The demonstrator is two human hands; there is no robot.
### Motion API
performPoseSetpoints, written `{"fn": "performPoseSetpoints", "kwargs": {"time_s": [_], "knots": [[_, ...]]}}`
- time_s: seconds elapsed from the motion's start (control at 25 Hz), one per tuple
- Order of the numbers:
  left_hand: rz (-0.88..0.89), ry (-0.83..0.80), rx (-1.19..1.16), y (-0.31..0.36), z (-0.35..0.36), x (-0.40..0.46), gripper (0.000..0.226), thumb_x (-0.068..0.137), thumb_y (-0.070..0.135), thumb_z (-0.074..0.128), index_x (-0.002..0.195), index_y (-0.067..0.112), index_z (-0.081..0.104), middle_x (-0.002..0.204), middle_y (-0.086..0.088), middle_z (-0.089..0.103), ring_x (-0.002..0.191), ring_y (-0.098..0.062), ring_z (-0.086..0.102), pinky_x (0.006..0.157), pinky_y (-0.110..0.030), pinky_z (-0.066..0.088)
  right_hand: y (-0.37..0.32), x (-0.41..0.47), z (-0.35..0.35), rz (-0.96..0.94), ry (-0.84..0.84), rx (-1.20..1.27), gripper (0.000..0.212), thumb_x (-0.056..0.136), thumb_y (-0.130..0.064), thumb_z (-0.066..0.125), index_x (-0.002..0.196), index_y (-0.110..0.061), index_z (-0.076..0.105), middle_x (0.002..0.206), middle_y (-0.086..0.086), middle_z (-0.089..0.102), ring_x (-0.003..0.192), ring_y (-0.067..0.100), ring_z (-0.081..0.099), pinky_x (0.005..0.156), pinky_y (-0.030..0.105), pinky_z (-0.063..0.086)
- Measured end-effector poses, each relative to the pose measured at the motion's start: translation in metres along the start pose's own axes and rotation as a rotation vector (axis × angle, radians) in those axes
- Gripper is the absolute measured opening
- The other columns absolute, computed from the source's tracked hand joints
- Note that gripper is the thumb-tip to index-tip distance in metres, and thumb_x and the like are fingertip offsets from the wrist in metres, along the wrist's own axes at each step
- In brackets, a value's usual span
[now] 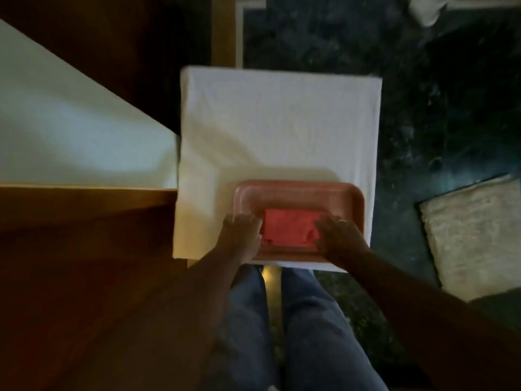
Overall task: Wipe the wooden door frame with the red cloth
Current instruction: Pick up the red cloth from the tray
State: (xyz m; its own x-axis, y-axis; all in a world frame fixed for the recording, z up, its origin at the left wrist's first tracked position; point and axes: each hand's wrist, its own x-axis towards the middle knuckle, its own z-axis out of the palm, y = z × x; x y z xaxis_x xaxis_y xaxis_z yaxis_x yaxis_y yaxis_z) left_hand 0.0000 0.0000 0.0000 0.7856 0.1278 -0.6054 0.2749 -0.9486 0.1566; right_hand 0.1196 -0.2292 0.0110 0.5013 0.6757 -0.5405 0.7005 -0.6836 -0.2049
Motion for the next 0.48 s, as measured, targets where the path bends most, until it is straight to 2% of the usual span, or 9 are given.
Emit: {"fn": "performPoseSetpoints", "kwargs": {"time_s": [0.04,0.12,0.2,0.24,0.28,0.36,0.4,0.48], "knots": [[0.031,-0.025,0.003,0.006,0.021,0.017,0.035,0.094,0.029,0.051,0.126,0.017,0.056,0.129,-0.008,0.061,0.125,-0.033,0.052,0.107,-0.048,0.035,0.006,0.015,0.022,0.019,-0.039,-0.004,0.035,0.095,-0.037,0.052,0.125,-0.017,0.056,0.135,0.010,0.058,0.105,0.029,0.064,0.081,0.040,0.052],[0.109,0.049,-0.043,0.015,0.057,0.051,0.041,0.095,0.023,0.054,0.134,0.015,0.051,0.136,-0.010,0.056,0.129,-0.034,0.050,0.107,-0.050,0.037,0.016,0.042,0.053,0.063,-0.027,0.003,0.051,0.089,-0.036,0.062,0.134,-0.014,0.049,0.140,0.013,0.053,0.103,0.033,0.064,0.077,0.041,0.052],[0.156,0.090,-0.045,0.025,0.076,0.083,0.058,0.091,0.031,0.064,0.142,0.013,0.044,0.143,-0.012,0.051,0.131,-0.034,0.049,0.109,-0.054,0.038,0.026,0.066,0.070,0.101,-0.042,-0.017,0.072,0.078,-0.042,0.075,0.136,-0.010,0.047,0.134,0.016,0.057,0.100,0.037,0.064,0.078,0.045,0.052],[0.175,0.093,-0.008,0.029,0.085,0.095,0.064,0.086,0.040,0.069,0.140,0.014,0.046,0.139,-0.012,0.054,0.126,-0.034,0.053,0.106,-0.055,0.040,0.029,0.074,0.079,0.127,-0.042,-0.026,0.071,0.074,-0.045,0.079,0.130,-0.011,0.051,0.124,0.016,0.062,0.096,0.036,0.065,0.078,0.045,0.052],[0.190,0.101,0.037,0.029,0.088,0.103,0.063,0.082,0.045,0.072,0.133,0.015,0.052,0.130,-0.012,0.060,0.118,-0.033,0.058,0.102,-0.054,0.044,0.031,0.078,0.084,0.154,-0.024,-0.033,0.062,0.073,-0.046,0.080,0.121,-0.013,0.057,0.113,0.014,0.067,0.091,0.033,0.066,0.077,0.043,0.051],[0.222,0.073,0.047,0.026,0.078,0.101,0.042,0.081,0.042,0.073,0.114,0.018,0.063,0.114,-0.009,0.067,0.104,-0.029,0.064,0.094,-0.051,0.047,0.032,0.073,0.080,0.219,-0.093,0.043,0.035,0.081,-0.040,0.076,0.104,-0.017,0.063,0.101,0.008,0.070,0.082,0.021,0.062,0.074,0.035,0.045],[0.219,0.011,-0.048,0.022,0.066,0.091,0.032,0.082,0.039,0.071,0.107,0.020,0.066,0.109,-0.007,0.067,0.101,-0.027,0.063,0.093,-0.049,0.047,0.031,0.064,0.070,0.247,-0.201,0.149,0.025,0.084,-0.036,0.073,0.099,-0.019,0.064,0.101,0.006,0.068,0.082,0.017,0.059,0.075,0.031,0.043],[0.147,-0.165,-0.323,0.009,0.030,0.056,0.026,0.082,0.035,0.069,0.102,0.018,0.068,0.100,-0.003,0.063,0.094,-0.024,0.060,0.084,-0.039,0.046,0.029,0.040,0.035,0.293,-0.405,0.452,0.021,0.085,-0.032,0.075,0.096,-0.019,0.063,0.102,0.005,0.066,0.087,0.017,0.063,0.077,0.029,0.048]]}}
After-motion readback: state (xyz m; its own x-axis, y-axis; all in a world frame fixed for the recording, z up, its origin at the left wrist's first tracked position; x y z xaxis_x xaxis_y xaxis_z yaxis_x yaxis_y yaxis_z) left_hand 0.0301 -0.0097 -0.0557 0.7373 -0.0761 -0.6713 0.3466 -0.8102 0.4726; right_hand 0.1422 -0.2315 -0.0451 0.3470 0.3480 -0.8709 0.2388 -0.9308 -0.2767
